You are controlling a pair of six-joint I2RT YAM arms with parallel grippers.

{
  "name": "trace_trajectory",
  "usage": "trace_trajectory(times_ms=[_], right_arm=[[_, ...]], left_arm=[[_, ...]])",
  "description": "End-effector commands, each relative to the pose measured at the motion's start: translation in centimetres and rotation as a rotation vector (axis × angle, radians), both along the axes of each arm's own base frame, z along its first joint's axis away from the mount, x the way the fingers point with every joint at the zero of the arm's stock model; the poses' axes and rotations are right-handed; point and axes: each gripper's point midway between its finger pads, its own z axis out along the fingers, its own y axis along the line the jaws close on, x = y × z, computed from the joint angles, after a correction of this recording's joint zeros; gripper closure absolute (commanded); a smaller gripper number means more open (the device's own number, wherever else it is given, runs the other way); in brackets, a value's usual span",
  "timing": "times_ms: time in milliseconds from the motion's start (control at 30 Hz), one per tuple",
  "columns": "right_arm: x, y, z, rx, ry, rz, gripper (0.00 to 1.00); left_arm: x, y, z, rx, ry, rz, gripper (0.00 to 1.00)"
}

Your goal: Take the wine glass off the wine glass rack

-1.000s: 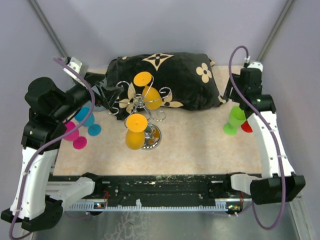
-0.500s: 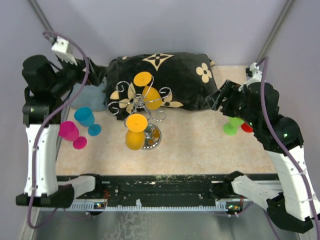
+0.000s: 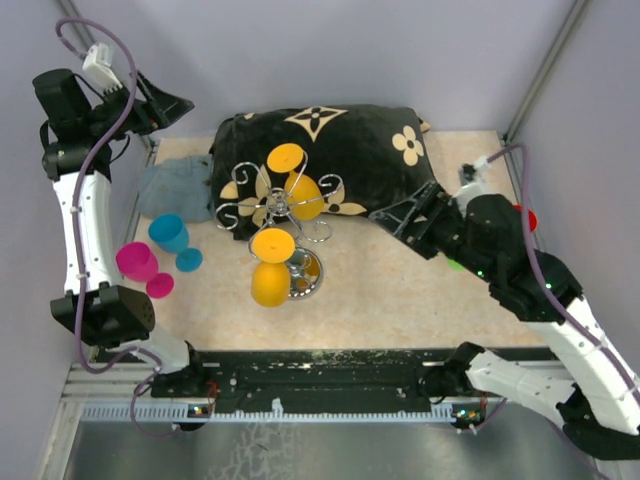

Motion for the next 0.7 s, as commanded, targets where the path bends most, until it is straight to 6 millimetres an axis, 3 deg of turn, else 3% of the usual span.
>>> trace_trajectory(times_ms=[0, 100, 167, 467, 667], right_arm=[[-0.8, 7.0, 2.9, 0.181, -0.035, 0.135, 0.31], [-1.9, 10.6, 2.1, 0.207, -0.011, 0.178, 0.31], [-2.4, 12.0, 1.5, 0.229, 0.003, 0.184, 0.33], [-3.6, 14.1, 1.2, 0.338, 0.033, 0.203, 0.41], [-3.7, 15.0, 0.4, 0.400, 0.058, 0.209, 0.45]], left_arm=[[-0.8, -1.6, 3.3, -0.079, -0.073, -0.083, 0.12], [-0.5, -1.8, 3.2, -0.120, -0.063, -0.101, 0.11], [-0.6, -2.2, 3.0, -0.168, -0.034, -0.122, 0.11], [-1.9, -2.3, 1.5, -0.308, 0.013, -0.109, 0.11], [-3.2, -2.2, 1.8, -0.362, 0.004, -0.083, 0.11]])
